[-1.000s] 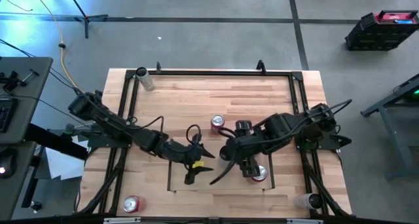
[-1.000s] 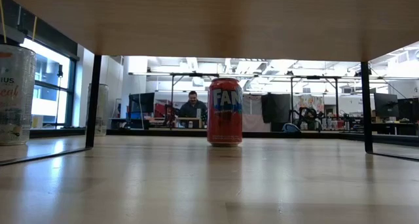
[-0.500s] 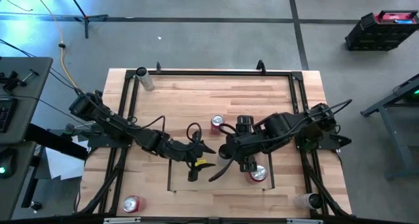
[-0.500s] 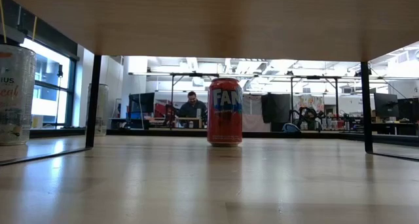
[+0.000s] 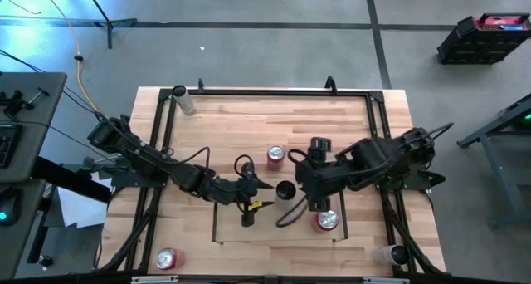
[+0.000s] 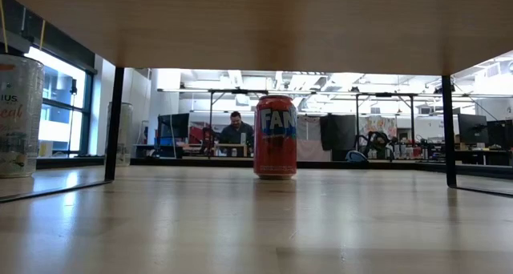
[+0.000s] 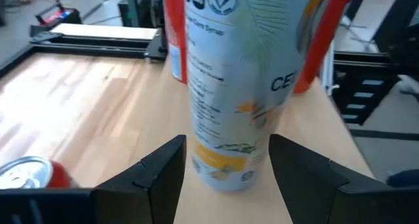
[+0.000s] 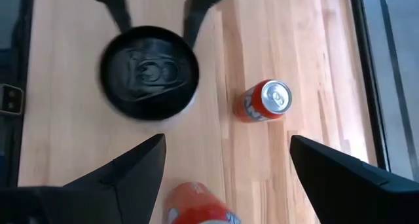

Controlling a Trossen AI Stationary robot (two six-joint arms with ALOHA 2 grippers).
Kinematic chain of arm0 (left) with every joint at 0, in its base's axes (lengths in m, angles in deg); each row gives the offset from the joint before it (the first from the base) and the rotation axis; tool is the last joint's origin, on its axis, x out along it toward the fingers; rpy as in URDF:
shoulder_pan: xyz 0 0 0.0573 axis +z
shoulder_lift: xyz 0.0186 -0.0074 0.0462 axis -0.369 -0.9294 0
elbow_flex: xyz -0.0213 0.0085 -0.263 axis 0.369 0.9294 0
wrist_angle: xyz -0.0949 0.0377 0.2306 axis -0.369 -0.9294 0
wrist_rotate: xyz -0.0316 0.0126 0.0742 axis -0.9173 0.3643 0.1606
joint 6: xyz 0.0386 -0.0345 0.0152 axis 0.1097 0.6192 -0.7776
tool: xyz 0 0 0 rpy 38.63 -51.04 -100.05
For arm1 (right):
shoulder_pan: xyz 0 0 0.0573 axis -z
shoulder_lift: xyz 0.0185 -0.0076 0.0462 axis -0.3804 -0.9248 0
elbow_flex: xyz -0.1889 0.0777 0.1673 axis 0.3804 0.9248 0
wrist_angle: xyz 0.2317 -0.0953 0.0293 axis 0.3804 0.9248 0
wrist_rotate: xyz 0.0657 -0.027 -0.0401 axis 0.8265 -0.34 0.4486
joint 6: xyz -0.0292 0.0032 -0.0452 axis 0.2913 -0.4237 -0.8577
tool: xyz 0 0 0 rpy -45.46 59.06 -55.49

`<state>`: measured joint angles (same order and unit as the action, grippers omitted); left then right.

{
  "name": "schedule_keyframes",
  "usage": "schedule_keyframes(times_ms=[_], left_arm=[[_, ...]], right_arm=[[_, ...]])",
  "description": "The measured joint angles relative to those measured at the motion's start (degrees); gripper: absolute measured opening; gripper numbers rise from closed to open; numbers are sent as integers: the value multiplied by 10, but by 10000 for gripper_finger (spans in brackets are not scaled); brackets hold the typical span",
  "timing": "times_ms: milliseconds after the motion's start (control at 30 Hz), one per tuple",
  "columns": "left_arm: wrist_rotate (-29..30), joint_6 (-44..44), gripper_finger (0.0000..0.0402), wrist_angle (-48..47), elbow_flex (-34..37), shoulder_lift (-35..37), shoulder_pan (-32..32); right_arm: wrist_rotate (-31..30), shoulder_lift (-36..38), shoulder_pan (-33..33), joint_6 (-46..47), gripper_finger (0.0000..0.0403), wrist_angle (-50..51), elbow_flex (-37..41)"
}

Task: Place canned beverage on shelf
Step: Put the middle right white yellow soda can on the shelf

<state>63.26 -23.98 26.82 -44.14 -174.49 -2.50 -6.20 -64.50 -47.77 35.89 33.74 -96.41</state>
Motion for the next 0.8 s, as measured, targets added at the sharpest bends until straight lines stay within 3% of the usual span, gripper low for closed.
schedule_keyframes(times_ms=[167,600,800], left_arm=[[21,-8,209,-11,0,0,7],[-67,-46,209,71,1,-43,10],[-68,-73,209,104,0,-43,-6]], right_arm=[[-25,19,-35,25,312,0,0],[-65,21,-104,74,312,-1,0],[-73,14,-103,88,312,-7,1]])
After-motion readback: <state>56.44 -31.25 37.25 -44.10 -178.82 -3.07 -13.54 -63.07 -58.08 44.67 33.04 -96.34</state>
